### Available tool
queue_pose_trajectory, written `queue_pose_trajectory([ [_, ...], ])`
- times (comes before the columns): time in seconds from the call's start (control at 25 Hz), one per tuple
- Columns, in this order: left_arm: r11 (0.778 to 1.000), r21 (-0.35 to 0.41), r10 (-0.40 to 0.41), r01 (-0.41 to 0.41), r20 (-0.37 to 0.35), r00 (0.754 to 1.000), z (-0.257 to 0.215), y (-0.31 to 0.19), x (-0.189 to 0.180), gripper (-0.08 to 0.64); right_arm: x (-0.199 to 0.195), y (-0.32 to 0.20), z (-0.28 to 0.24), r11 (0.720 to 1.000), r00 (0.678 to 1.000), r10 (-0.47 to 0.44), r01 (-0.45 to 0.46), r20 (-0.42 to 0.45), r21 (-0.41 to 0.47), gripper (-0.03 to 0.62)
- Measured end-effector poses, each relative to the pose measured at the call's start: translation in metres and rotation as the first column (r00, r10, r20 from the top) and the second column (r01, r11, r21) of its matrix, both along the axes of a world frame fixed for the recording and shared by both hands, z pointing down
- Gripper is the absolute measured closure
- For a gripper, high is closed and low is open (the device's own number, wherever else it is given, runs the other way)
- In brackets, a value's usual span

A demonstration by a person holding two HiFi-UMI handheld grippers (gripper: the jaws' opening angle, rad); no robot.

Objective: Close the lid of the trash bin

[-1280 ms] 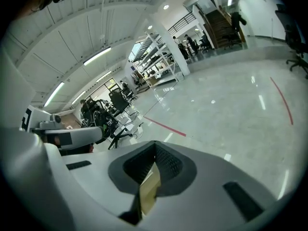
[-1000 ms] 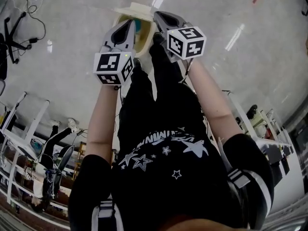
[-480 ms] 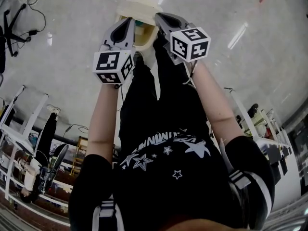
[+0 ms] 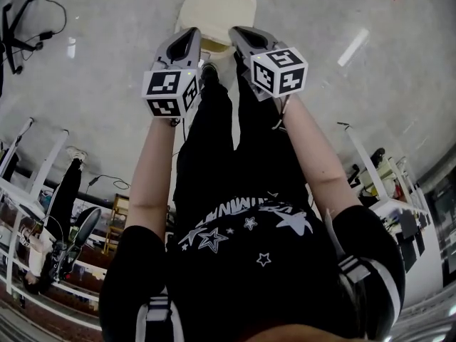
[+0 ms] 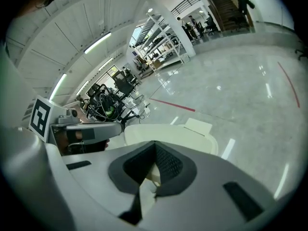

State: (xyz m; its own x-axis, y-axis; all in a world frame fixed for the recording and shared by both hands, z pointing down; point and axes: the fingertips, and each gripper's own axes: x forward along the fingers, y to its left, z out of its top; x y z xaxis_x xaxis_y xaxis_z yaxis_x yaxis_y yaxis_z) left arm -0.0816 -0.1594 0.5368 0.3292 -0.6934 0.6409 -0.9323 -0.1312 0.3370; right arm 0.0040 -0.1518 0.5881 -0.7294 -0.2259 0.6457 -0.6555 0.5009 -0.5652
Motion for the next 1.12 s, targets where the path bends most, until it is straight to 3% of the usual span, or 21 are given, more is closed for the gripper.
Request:
queue_pose_trajectory([
  [0.4, 0.993, -0.103, 0.052, -0.054, -0.023, 0.998, 0.06, 0.054, 0.0, 0.549, -0.008, 0.051, 0.04, 0.998, 0.999, 0.031, -0.032, -0.025, -0.046, 0.592],
  [0.72, 0.985, -0.151, 0.086, -0.086, -0.008, 0.996, 0.105, 0.07, -0.011, 0.549, -0.017, 0.078, 0.076, 0.996, 0.998, 0.023, -0.028, -0.057, -0.083, 0.591],
  [0.96, 0.972, -0.212, 0.104, -0.101, 0.002, 0.995, 0.139, 0.085, -0.011, 0.549, -0.022, 0.091, 0.105, 0.996, 0.991, -0.075, 0.068, -0.115, -0.065, 0.591],
  [1.12, 0.964, -0.246, 0.107, -0.102, 0.01, 0.994, 0.159, 0.092, -0.009, 0.549, -0.021, 0.096, 0.123, 0.994, 0.989, -0.085, 0.076, -0.123, -0.078, 0.591],
])
